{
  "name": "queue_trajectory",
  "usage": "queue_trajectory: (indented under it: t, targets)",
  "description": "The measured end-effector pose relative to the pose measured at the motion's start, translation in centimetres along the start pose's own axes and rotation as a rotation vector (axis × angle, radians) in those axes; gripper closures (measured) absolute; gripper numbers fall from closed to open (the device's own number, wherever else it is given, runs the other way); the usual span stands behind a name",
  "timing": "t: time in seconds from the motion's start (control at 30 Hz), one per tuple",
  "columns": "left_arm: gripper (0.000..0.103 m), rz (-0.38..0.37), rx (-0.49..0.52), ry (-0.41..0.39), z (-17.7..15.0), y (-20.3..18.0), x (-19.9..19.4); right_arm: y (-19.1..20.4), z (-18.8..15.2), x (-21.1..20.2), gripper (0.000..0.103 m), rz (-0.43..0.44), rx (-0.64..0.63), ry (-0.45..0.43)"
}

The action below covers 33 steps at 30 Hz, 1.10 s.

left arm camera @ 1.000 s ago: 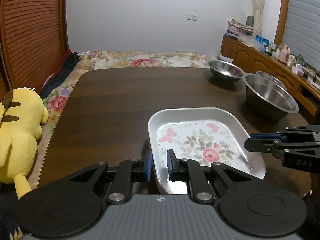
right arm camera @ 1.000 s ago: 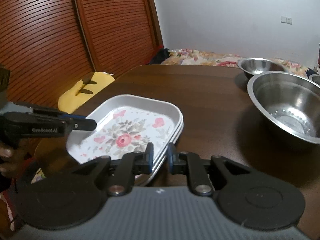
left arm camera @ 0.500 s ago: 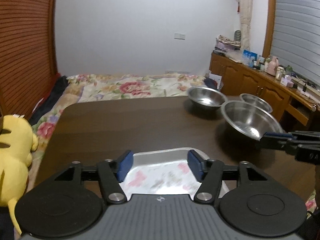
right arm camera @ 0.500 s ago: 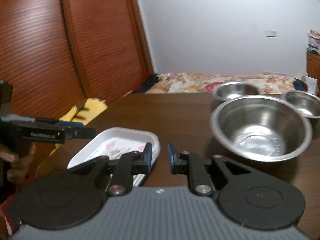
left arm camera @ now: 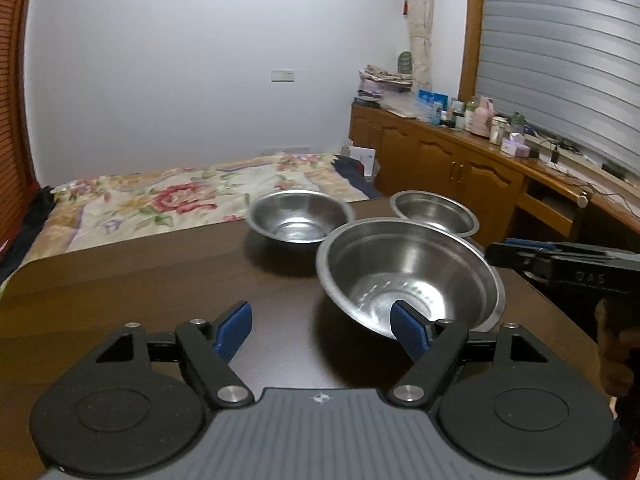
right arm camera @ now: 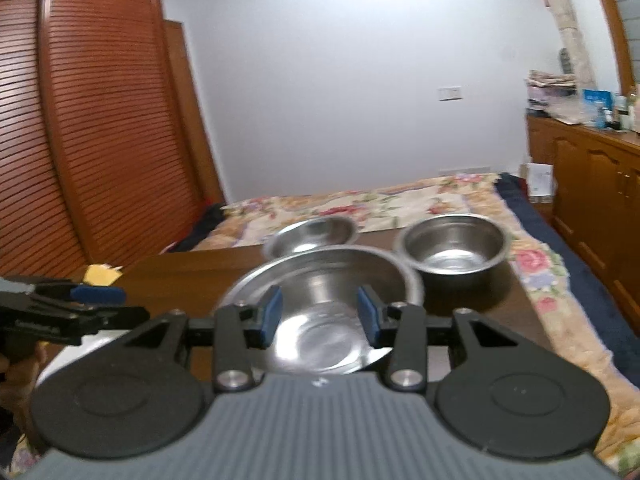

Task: Organize plates and bowls

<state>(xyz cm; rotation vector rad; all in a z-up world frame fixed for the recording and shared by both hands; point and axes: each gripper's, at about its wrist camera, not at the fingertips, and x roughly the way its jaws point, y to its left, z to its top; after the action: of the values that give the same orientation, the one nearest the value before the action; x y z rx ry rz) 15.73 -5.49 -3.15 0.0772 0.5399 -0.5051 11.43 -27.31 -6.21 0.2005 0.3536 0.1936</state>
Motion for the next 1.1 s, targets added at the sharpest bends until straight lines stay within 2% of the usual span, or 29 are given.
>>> queue_trajectory:
  t: [0.07, 0.17, 0.63, 1.1]
  targets:
    - [0.028, 0.003, 0.008, -0.003, 0.3, -0.6, 0.8, -1.1, -0.2, 0.5, 0.059, -0.018, 0.012, -0.004]
    - [0.028, -0.002, 0.005, 0.008, 0.3, -1.0, 1.7, -2.5, -0.5, 1.2, 0.059, -0.030, 0.030, 0.000]
    - [0.028, 0.044, -0.030, 0.051, 0.7, -1.4, 5.0, -5.2, -1.2, 3.5, 0.059, 0.010, 0.075, 0.032]
    - [0.053, 0.046, -0.061, 0.085, 0.5, -1.6, 6.3, -5.6, -1.4, 4.4, 0.059, 0.044, 0.084, 0.046]
